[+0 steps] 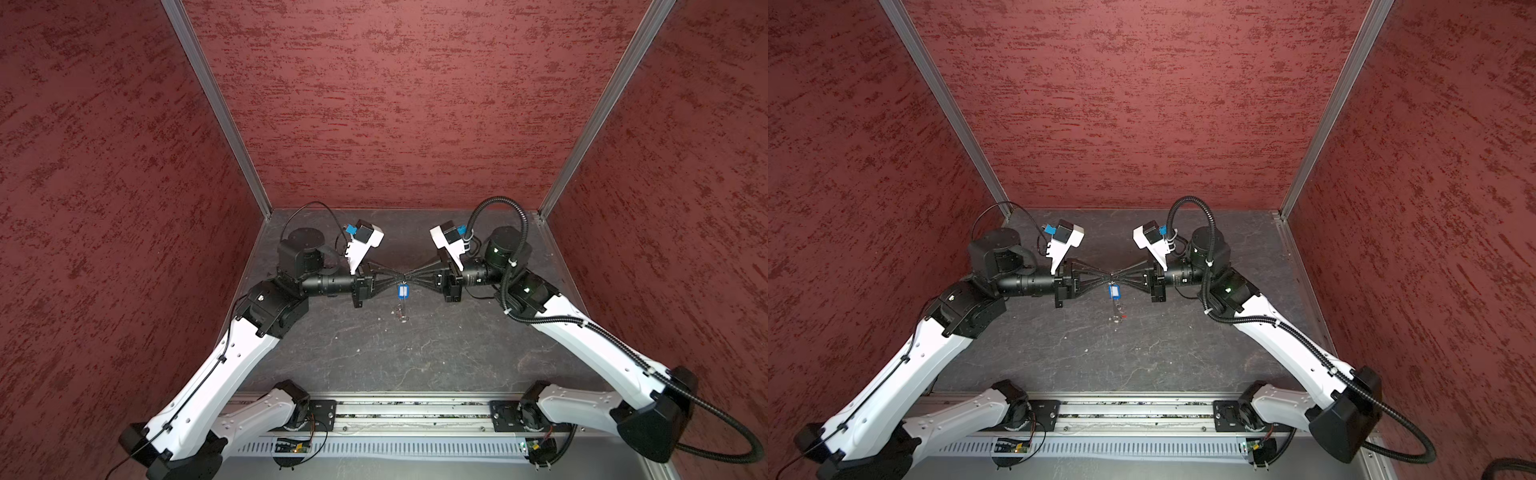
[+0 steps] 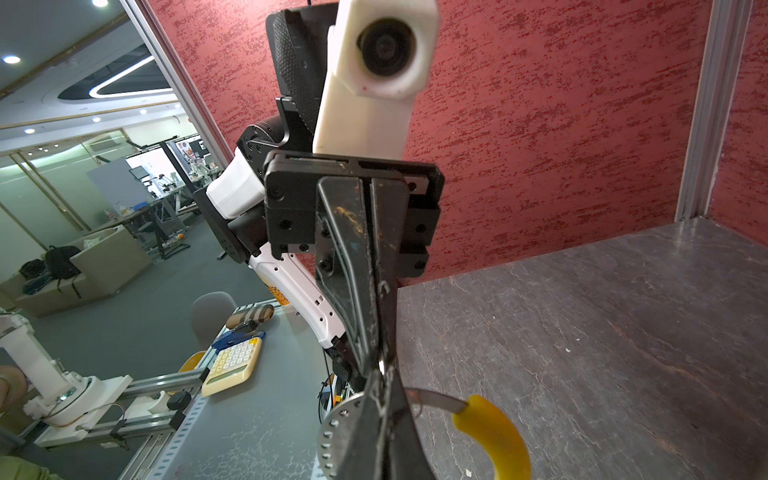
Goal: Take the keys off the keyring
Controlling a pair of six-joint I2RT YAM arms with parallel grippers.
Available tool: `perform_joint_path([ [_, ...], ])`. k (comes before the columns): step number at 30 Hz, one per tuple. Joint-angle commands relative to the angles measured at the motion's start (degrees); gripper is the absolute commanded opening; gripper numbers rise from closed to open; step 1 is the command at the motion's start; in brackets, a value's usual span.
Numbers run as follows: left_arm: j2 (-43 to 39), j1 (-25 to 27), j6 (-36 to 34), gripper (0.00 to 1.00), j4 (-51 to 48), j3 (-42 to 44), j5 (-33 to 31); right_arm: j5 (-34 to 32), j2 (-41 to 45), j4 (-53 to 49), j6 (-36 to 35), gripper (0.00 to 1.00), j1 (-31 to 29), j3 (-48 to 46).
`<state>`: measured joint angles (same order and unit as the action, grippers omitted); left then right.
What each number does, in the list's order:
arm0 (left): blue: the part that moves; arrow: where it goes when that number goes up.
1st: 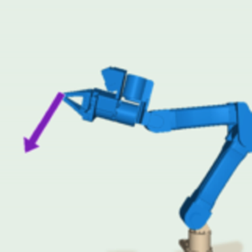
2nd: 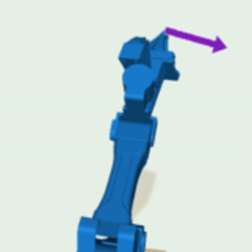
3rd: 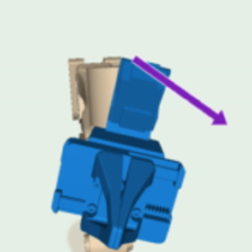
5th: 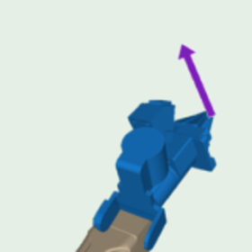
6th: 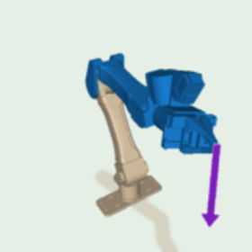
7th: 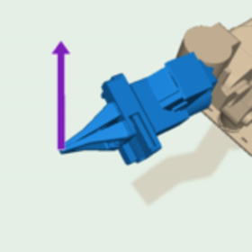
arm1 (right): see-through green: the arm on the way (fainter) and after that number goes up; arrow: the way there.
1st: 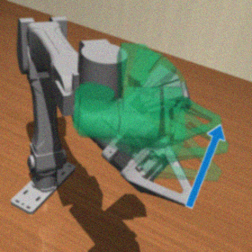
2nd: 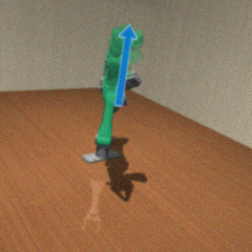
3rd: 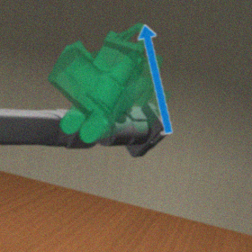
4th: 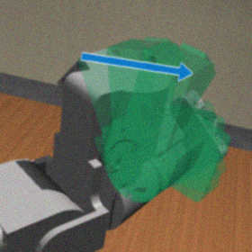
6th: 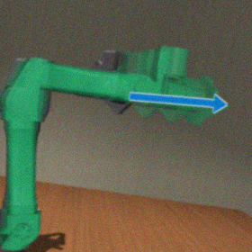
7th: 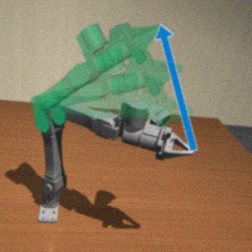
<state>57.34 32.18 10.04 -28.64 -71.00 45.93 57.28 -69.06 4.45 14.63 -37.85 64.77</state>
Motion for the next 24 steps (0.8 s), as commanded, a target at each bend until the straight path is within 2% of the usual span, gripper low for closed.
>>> perform_joint_path([
  [1,-0.3,0.9,0.1,0.0,2.3,1.2,-0.8,-0.9,0.5,3.3,0.2,0.0,-0.5,0.9],
  [5,-1.6,0.8,0.4,0.0,4.3,1.8,-2.6,-3.9,2.5,2.6,-1.4,0.35,-0.5,-0.2],
  [8,-3.1,0.8,0.3,0.0,6.0,2.8,-4.4,-6.3,4.6,3.3,-2.0,0.47,-0.5,-2.2],
  [14,-5.9,0.9,1.7,0.0,11.3,5.7,-6.6,-10.0,6.4,5.2,-2.7,0.54,-0.5,-7.1],
  [24,-6.0,1.3,3.3,0.0,14.4,6.4,-6.3,-8.5,2.1,5.2,-4.5,0.56,-3.2,-5.4],
])
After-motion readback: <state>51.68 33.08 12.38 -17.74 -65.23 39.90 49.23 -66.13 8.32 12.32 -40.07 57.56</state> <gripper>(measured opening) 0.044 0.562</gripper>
